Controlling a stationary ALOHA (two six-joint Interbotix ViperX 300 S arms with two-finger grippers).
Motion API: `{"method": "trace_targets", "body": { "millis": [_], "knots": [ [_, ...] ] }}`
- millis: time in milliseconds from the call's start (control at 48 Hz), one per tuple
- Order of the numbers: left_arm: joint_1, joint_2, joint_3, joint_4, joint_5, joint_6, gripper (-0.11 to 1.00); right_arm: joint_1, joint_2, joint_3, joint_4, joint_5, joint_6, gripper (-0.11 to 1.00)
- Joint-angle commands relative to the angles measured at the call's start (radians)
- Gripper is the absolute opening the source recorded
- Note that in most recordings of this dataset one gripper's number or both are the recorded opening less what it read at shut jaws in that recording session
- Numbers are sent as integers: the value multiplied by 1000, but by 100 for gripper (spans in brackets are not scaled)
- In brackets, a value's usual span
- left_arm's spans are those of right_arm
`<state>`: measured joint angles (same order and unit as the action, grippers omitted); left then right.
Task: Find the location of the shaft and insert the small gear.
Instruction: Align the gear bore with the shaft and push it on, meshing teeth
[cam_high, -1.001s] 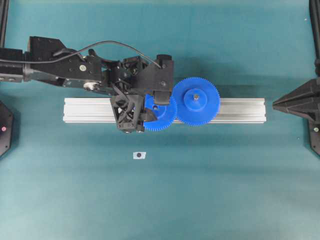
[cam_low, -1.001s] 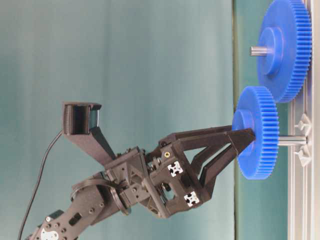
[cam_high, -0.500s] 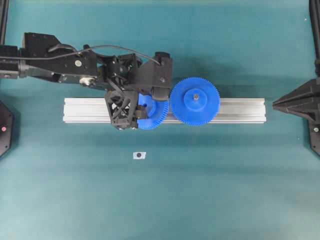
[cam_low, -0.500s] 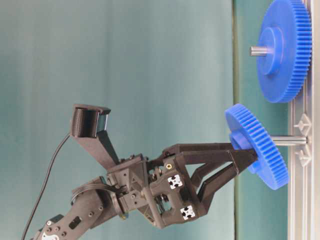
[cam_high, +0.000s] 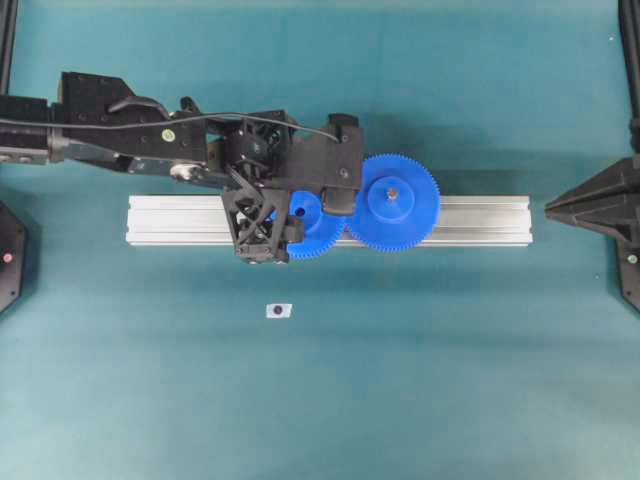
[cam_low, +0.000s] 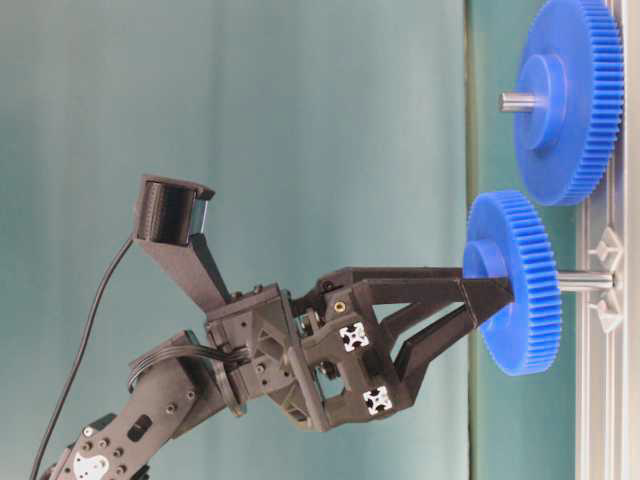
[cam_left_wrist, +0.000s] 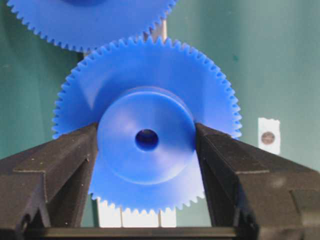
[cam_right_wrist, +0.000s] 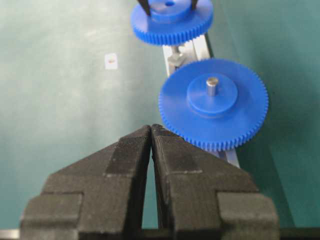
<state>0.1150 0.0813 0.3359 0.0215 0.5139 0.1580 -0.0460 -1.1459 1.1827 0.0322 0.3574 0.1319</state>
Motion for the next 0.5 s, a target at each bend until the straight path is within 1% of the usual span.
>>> {"method": "trace_targets", "body": {
  "millis": [0, 208, 479],
  "knots": [
    [3, -12, -20, 5, -9, 0, 65, -2, 8, -9, 0, -9, 9, 14],
    [9, -9, -37, 5, -9, 0, 65, -2, 8, -9, 0, -9, 8, 14],
    [9, -5, -31, 5, -8, -5, 65, -2, 6, -9, 0, -9, 9, 14]
  ]
}}
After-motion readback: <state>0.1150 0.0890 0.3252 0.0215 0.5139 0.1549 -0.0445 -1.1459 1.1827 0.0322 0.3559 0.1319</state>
